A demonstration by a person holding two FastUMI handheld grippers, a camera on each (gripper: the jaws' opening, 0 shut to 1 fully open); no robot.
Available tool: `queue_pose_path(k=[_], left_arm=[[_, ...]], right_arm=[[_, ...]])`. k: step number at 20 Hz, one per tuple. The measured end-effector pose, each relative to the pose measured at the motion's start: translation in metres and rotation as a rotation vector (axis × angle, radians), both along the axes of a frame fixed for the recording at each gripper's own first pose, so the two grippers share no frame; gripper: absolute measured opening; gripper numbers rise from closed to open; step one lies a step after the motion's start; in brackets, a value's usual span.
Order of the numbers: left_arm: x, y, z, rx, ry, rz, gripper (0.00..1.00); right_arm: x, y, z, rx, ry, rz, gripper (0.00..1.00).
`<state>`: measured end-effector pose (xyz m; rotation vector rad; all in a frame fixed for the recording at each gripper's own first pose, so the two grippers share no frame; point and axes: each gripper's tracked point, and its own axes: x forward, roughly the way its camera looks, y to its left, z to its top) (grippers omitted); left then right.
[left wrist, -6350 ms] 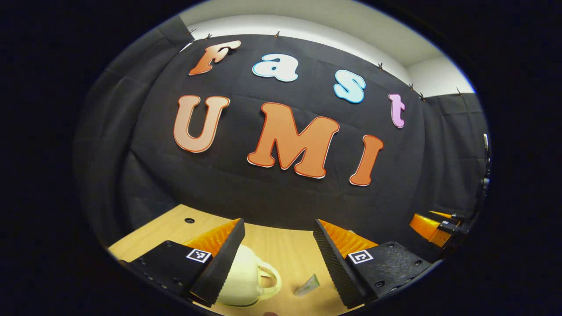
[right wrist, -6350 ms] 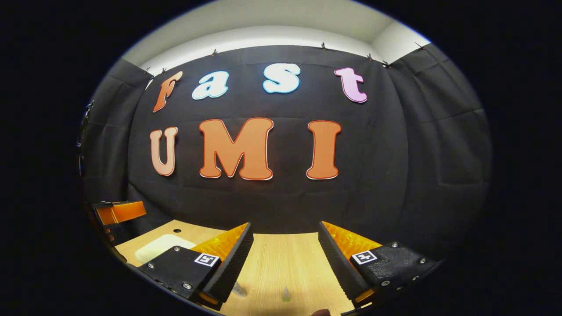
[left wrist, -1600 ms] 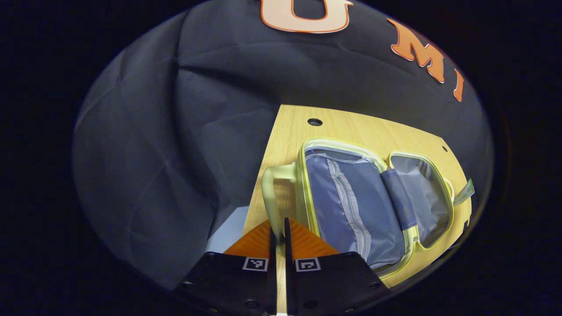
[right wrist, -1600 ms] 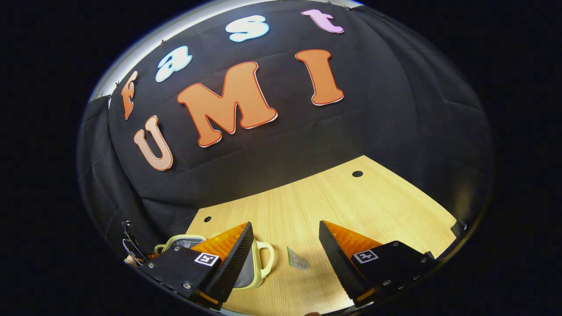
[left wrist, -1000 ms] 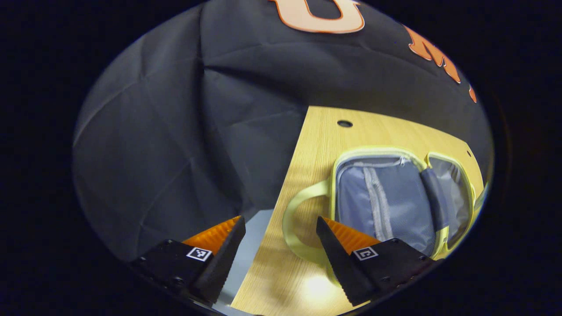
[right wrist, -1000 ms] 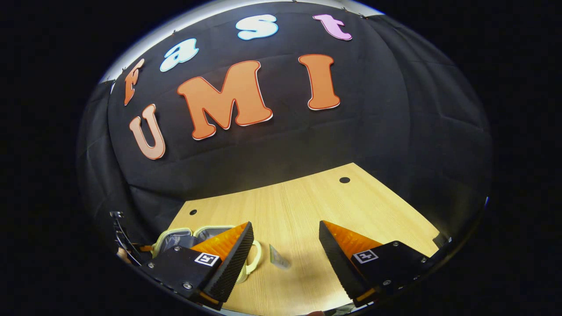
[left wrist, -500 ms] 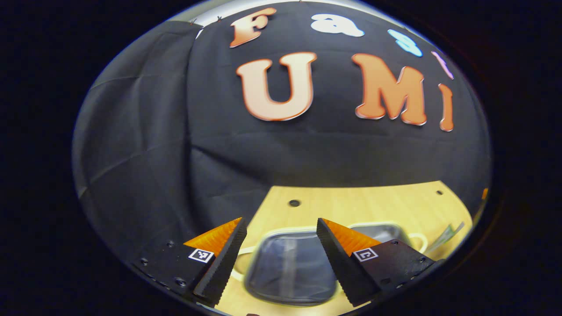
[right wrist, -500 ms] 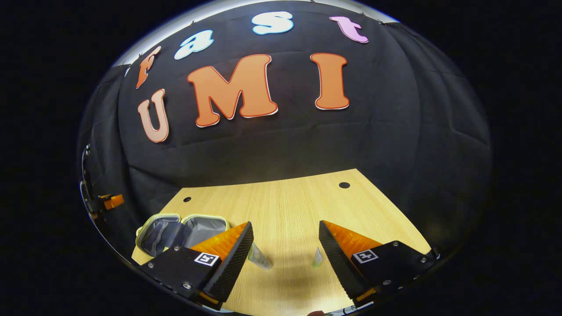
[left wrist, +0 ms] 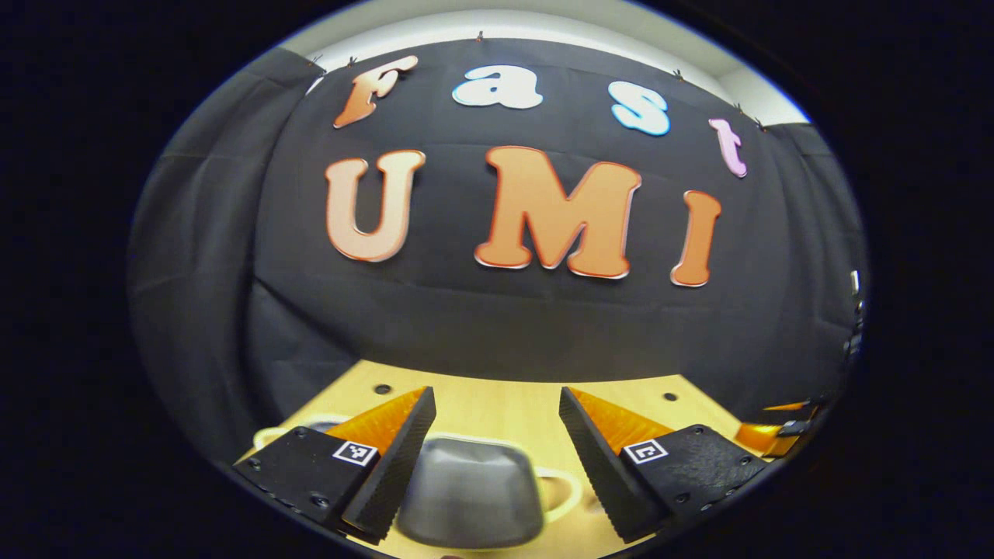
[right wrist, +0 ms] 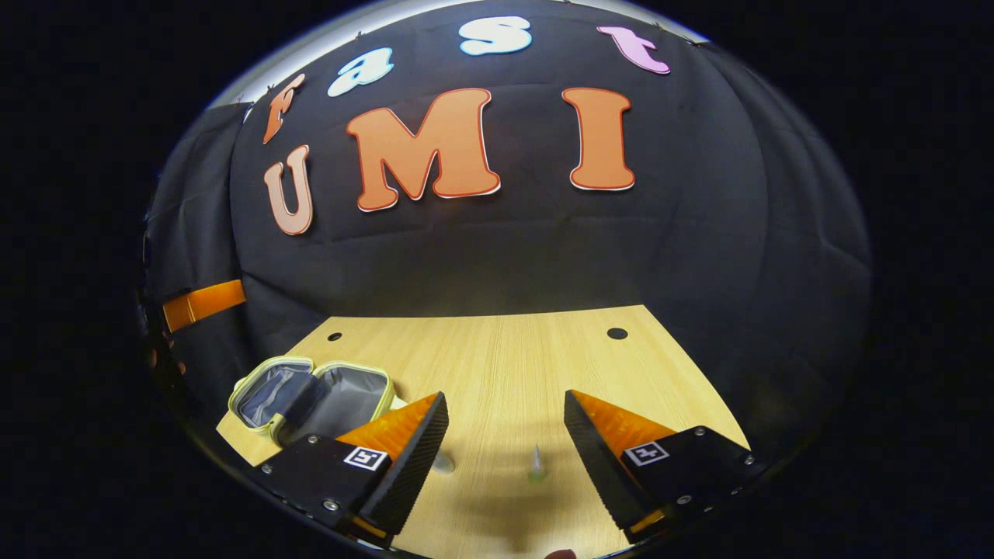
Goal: First open the suitcase, pack the skin care products into it, and then close the suitcase.
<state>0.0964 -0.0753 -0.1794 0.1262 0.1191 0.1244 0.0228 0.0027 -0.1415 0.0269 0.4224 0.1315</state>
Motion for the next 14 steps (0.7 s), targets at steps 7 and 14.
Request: queue_pose_path(k=[7,14], left_arm=[[0.042,-0.084,-0.107,-0.031,0.112,-0.057,0.97],[0.065,-0.107,-0.226,0.092,0.215,-0.051,0.97]], right_arm=[[0.000,-0.048,-0.020,-0.049,0.017,-0.011,0.95],[0.001,-0.095,-0.053,-0.081,0.085,-0.034,0.95]])
